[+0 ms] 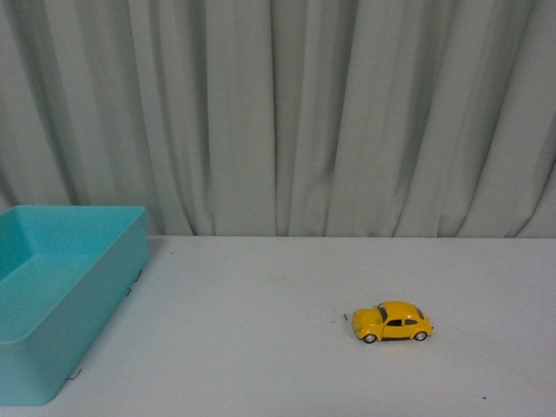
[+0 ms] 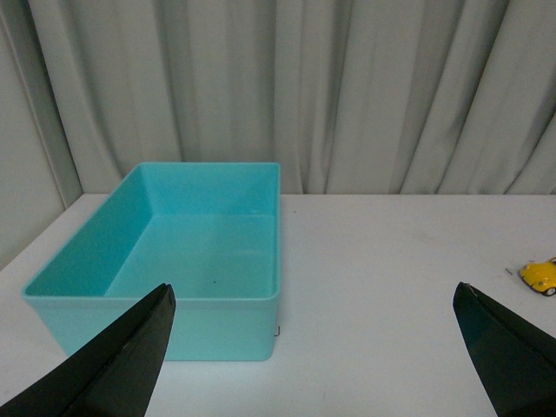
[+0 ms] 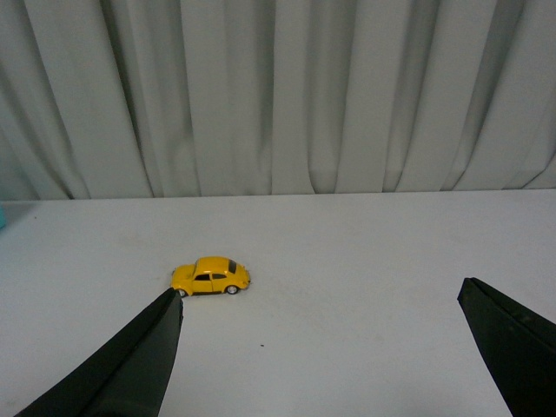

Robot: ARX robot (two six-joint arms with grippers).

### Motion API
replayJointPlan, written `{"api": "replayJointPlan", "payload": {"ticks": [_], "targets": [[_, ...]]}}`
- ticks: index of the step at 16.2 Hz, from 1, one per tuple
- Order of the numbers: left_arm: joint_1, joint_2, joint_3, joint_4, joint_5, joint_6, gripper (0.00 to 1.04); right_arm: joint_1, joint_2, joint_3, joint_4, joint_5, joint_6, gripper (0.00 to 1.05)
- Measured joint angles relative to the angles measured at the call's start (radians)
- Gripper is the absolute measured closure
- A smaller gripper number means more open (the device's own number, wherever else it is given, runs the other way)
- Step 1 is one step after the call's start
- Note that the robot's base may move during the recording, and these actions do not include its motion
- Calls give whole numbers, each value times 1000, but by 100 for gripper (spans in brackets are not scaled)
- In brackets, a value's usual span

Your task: Wind up and store yellow beetle toy

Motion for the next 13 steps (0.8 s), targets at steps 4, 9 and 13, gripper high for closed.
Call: {"api": "replayJointPlan", "payload": {"ticks": [4,9,13], "targets": [[0,0,0,0,0,0,7,0,0,0,0,0,0,7],[0,0,0,0,0,0,7,0,0,0,0,0,0,7],[0,0,0,0,0,0,7,0,0,0,2,0,0,7]]}}
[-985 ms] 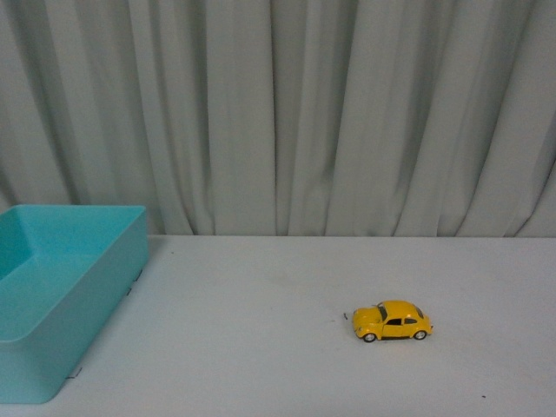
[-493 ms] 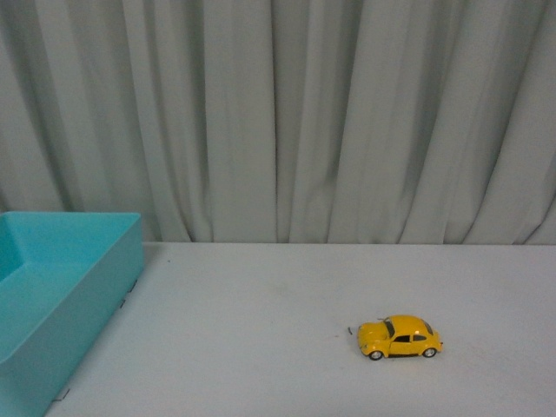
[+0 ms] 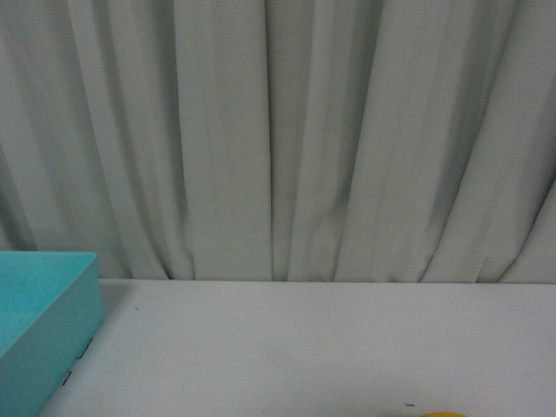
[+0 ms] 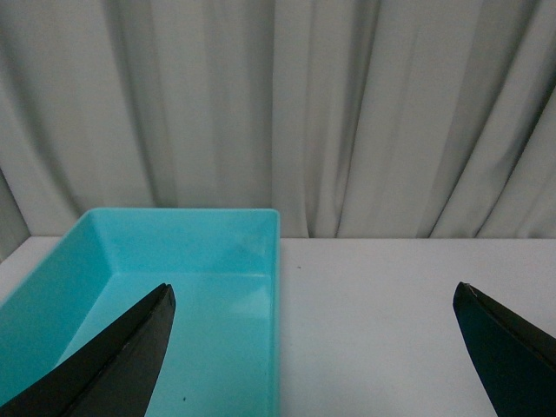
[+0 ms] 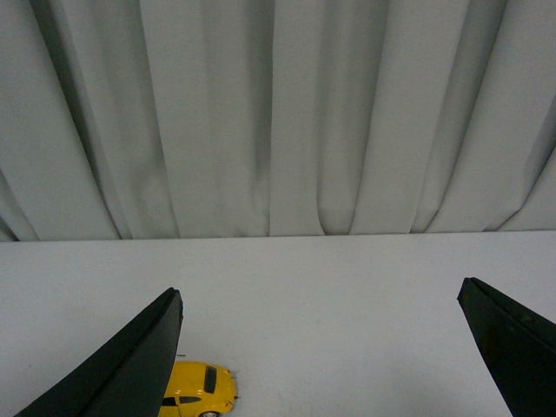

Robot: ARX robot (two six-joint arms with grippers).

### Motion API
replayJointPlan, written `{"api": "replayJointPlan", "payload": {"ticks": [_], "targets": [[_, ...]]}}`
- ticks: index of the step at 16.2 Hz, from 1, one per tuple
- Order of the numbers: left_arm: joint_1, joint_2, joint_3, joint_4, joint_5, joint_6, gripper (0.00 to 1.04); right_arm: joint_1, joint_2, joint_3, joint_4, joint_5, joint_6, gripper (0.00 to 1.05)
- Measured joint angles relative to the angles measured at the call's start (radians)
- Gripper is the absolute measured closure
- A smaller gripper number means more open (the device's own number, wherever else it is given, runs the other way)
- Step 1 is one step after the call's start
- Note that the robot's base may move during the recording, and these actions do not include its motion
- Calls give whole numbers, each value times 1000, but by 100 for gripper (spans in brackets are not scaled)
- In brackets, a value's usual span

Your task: Wind up and store yellow beetle toy

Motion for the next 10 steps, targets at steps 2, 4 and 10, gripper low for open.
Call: {"api": "replayJointPlan", "payload": {"ticks": [2,4,10], "targets": [[0,0,0,2,0,0,7,0,0,0,3,0,0,7],[0,0,0,0,0,0,7,0,0,0,-2,0,0,7],[0,0,0,0,0,0,7,0,0,0,-2,0,0,7]]}}
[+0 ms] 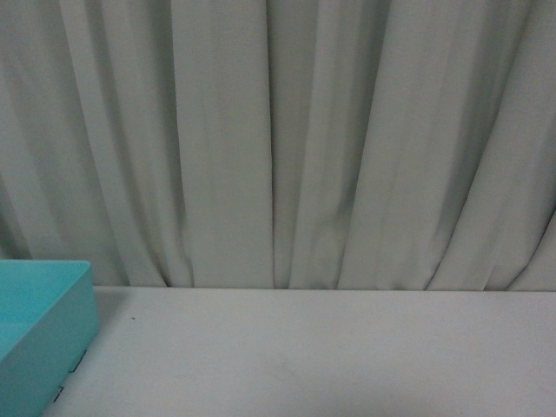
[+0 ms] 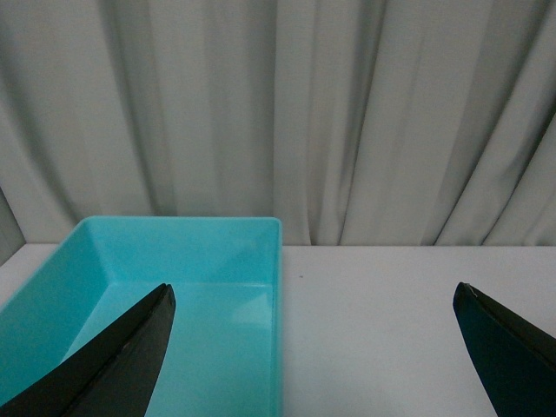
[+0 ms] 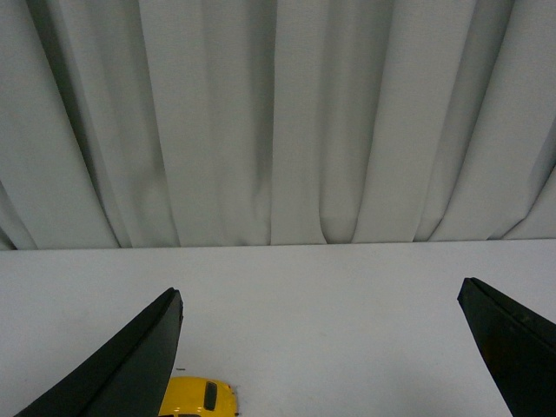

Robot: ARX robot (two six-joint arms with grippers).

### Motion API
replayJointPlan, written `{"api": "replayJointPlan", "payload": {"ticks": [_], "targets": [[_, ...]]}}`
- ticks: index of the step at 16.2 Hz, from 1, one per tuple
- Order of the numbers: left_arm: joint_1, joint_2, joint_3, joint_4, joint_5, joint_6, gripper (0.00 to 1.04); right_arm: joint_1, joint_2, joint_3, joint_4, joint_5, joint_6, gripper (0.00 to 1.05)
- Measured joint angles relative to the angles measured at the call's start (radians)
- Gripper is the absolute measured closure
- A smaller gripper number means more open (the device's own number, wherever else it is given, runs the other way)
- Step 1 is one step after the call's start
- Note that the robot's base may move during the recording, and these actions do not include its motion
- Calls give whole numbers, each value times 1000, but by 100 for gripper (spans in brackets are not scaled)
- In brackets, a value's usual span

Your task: Wind up and store yellow beetle toy

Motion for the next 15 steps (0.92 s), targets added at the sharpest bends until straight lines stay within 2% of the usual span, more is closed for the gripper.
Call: {"api": "replayJointPlan", "payload": {"ticks": [2,3,4,5,6,7,9,10,12,13,15], "targets": [[0,0,0,0,0,0,7,0,0,0,0,0,0,7],[0,0,0,0,0,0,7,-14,19,15,-81,-68,39,7],[0,0,0,0,0,0,7,-78,87,11,-26,-172,68,7],[0,0,0,0,0,0,7,-198,223,10,137,-269,81,7],[0,0,0,0,0,0,7,-321,468,19,367,-369,82,7],[0,0,0,0,0,0,7,-384,715,59,573,-431,79,7],[0,0,0,-1,1,0,7,-380,1160,234,913,-460,67,7],[0,0,0,0,0,0,7,-356,1344,338,981,-470,63,7],[0,0,0,0,0,0,7,-266,1641,530,978,-524,34,7],[0,0,0,0,0,0,7,-221,1740,629,924,-570,-4,7],[0,0,0,0,0,0,7,-153,1843,808,721,-752,-153,7]]}}
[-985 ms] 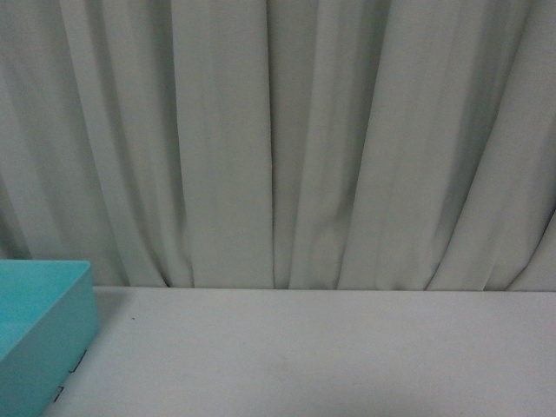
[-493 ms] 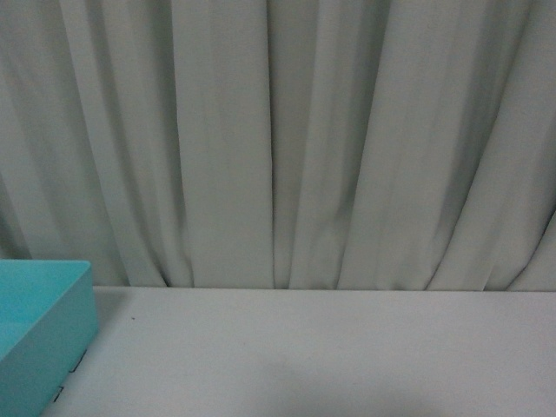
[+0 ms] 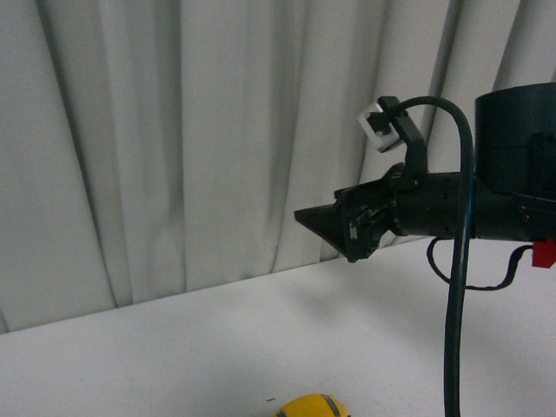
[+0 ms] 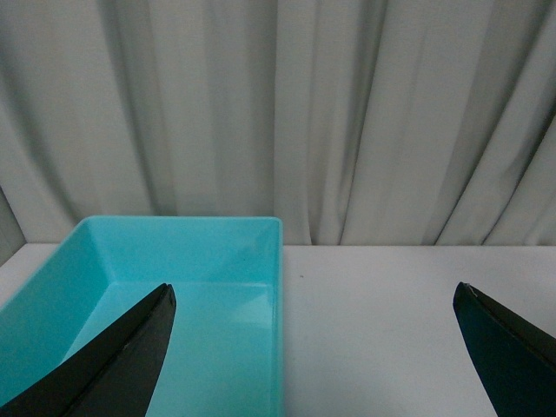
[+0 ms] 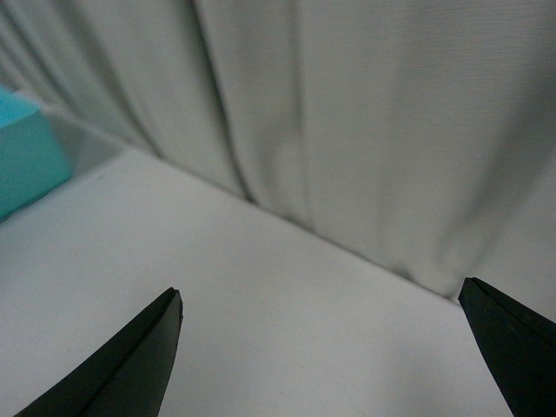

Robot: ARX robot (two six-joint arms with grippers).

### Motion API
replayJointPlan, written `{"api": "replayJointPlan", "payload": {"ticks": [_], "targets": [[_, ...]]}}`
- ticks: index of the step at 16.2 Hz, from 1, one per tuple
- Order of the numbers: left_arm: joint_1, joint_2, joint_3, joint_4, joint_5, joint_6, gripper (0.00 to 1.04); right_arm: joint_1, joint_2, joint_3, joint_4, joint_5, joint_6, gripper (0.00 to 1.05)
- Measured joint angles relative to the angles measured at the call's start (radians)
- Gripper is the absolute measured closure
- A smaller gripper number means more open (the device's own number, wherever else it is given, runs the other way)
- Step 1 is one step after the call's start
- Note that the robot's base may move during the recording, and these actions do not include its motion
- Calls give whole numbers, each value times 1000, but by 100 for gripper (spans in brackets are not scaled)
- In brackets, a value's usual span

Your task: Wind up and store yellow beetle toy

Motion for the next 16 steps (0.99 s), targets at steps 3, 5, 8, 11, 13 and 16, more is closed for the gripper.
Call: {"api": "replayJointPlan", "payload": {"ticks": [3,5,8,11,13,16], "targets": [[0,0,0,0,0,0,7,34,38,180,-443,-206,-371,7],[0,0,0,0,0,0,7,35,79,274,-809,-218,-694,7],[0,0,0,0,0,0,7,57,167,329,-1237,-139,-1196,7],[0,0,0,0,0,0,7,103,214,392,-1366,-105,-1476,7],[0,0,0,0,0,0,7,134,238,402,-1338,-66,-1523,7],[0,0,0,0,0,0,7,166,245,367,-1272,-1,-1471,7]]}}
